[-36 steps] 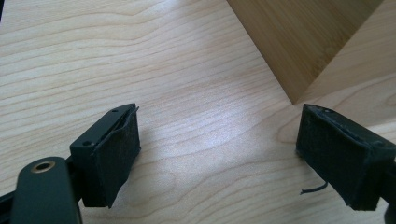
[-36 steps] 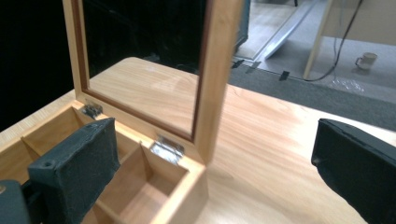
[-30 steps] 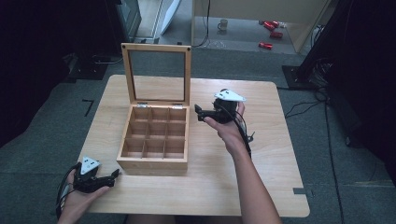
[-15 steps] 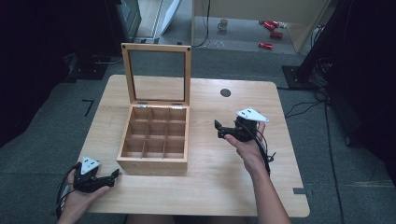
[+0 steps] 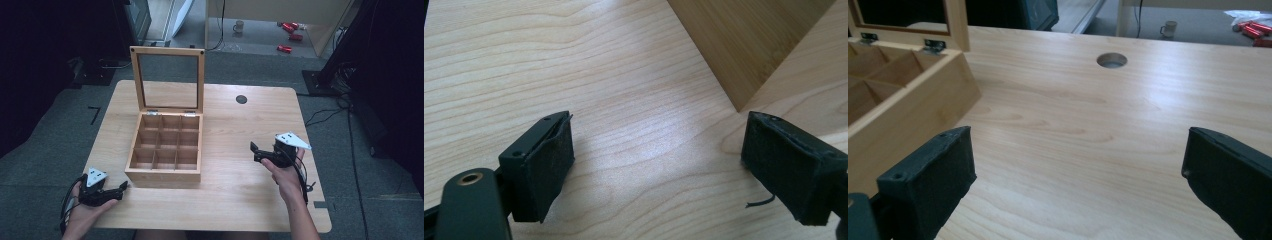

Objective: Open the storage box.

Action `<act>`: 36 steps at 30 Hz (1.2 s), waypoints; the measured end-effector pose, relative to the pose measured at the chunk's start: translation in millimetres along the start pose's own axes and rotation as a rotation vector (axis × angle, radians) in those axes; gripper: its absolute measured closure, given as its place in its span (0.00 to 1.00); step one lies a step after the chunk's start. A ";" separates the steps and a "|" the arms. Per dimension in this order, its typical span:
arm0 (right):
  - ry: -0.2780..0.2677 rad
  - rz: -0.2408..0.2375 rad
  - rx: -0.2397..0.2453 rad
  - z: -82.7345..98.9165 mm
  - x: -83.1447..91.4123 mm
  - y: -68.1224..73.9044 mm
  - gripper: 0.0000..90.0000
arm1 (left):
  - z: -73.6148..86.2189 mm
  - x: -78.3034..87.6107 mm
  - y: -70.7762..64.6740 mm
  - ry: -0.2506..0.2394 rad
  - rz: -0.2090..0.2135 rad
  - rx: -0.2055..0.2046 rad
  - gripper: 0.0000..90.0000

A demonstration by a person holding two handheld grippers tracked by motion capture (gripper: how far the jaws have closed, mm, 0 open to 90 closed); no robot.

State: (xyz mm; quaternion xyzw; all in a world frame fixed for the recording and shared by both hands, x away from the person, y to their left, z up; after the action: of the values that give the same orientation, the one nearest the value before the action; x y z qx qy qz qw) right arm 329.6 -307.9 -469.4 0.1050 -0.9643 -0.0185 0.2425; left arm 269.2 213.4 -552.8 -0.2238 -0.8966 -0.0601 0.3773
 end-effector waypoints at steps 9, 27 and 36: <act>0.025 0.054 -0.021 27.8 13.7 -28.3 0.00 | 0.0 0.0 -0.1 -0.001 0.000 0.000 0.15; 0.097 0.122 -0.057 83.2 47.6 -68.5 0.00 | 0.1 0.2 -0.2 -0.001 0.000 0.001 0.16; 0.143 0.139 -0.065 102.7 61.7 -76.1 0.00 | 0.2 0.5 0.0 -0.002 0.001 0.002 0.16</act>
State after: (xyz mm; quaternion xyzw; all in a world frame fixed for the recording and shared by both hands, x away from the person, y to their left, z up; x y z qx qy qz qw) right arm 242.9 -396.8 -537.9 0.0310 -0.9483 -0.0251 0.3149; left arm 268.8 213.6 -552.7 -0.2238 -0.8971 -0.0589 0.3764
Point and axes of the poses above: each handheld gripper's, and its own axes: x roughly backward along the jaws, z roughly out of its underside, y roughly to its left, the point moved 5 cm from there along -x, roughly forward along the jaws, and after that the axes turned 6 degrees about z, right-handed, at the moved point
